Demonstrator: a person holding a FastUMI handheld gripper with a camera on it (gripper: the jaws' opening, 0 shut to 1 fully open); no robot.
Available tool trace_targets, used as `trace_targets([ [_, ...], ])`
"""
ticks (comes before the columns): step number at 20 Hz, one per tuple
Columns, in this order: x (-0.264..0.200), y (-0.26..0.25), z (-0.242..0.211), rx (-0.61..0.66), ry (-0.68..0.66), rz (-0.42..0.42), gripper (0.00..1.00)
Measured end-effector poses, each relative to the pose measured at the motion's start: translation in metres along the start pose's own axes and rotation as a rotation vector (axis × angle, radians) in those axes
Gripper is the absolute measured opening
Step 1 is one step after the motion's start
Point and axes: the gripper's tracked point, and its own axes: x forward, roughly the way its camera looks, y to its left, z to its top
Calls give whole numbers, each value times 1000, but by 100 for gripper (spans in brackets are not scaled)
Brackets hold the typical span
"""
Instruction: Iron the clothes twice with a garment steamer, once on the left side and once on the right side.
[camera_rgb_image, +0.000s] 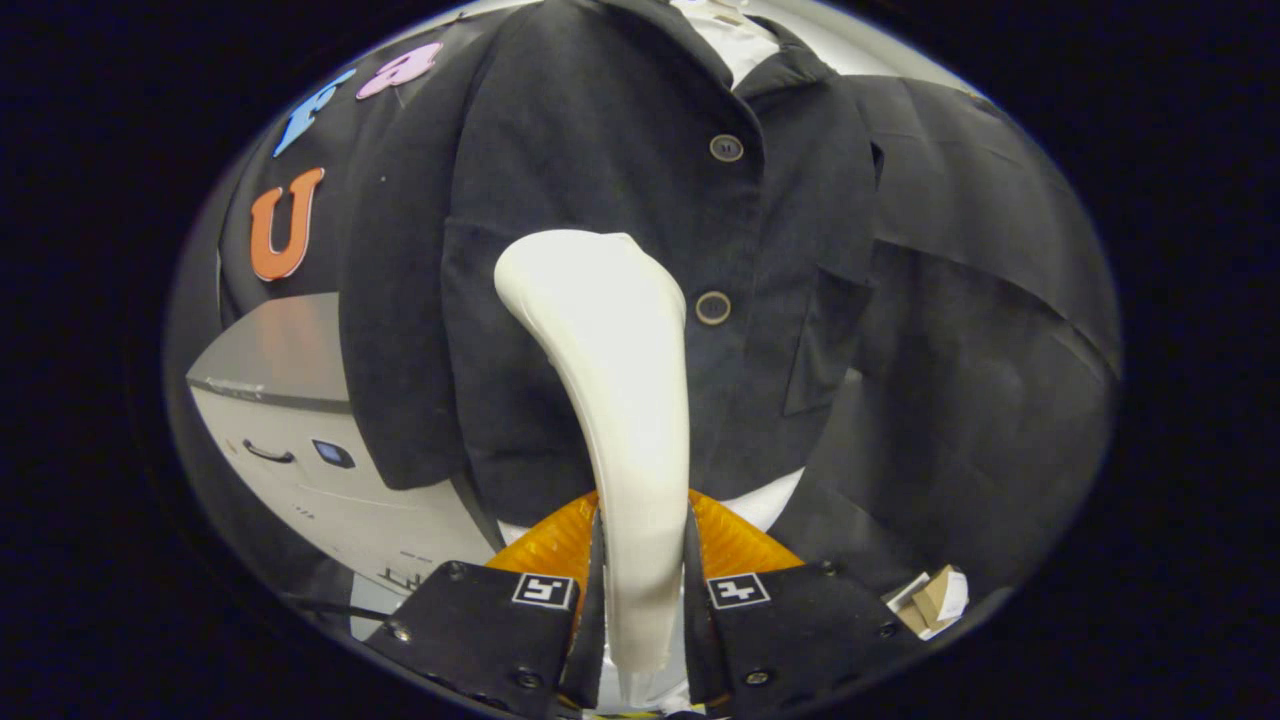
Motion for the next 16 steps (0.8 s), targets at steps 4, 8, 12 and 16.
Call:
trace_targets([
  [4, 9, 6, -33, -19, 50, -1, 35],
  [8, 18, 12, -73, -31, 128, 7, 35],
  [12, 19, 11, -85, -17, 157, 17, 35],
  [16, 4, -1, -67, 22, 123, 31, 35],
])
